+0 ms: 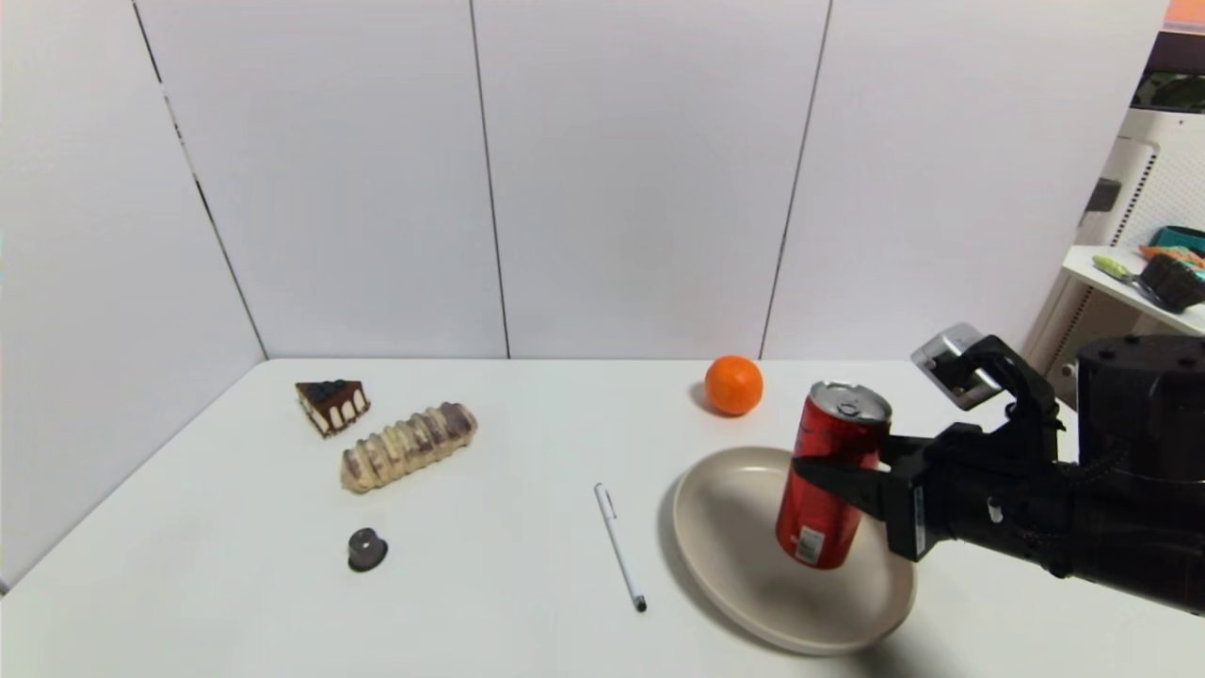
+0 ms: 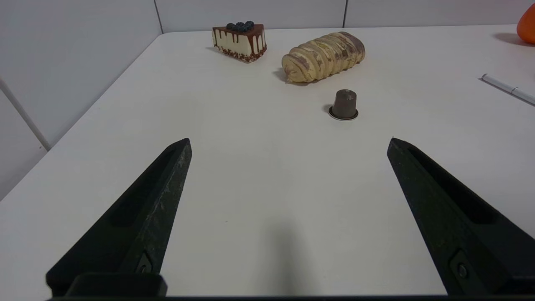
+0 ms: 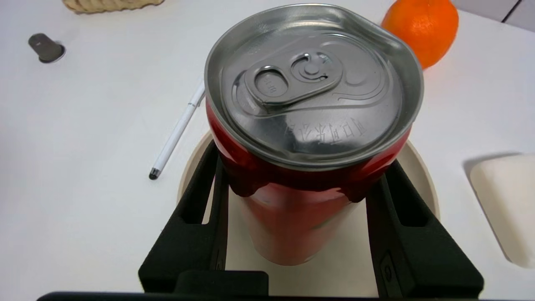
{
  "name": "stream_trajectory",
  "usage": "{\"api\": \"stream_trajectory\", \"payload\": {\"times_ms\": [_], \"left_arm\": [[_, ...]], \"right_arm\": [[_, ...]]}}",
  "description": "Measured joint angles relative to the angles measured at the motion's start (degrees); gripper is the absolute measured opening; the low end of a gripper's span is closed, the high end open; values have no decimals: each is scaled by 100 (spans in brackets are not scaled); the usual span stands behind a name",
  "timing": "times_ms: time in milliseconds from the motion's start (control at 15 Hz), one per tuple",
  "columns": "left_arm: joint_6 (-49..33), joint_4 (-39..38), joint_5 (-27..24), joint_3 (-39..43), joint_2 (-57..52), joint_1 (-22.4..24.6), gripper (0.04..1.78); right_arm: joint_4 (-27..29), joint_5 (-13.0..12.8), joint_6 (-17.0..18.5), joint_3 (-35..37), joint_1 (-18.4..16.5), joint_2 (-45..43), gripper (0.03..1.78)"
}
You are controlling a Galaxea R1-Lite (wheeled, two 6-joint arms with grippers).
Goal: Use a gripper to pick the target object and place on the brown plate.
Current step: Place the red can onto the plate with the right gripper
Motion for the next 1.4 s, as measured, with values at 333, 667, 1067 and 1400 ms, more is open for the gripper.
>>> {"api": "stream_trajectory", "payload": {"times_ms": [333,667,1067,1400], "left_arm": [[2,0,0,0,0,0,169],[2,2,0,0,0,0,169],[2,2,0,0,0,0,169],[2,-2,-2,0,0,0,169]], "right_arm": [[-828,26,-7,664,59,87,89],[-1436,22,-13,780,69,389,89],[-1492,26,-22,801,72,527,133],[-1429,13,-35,788,72,406,151]]}}
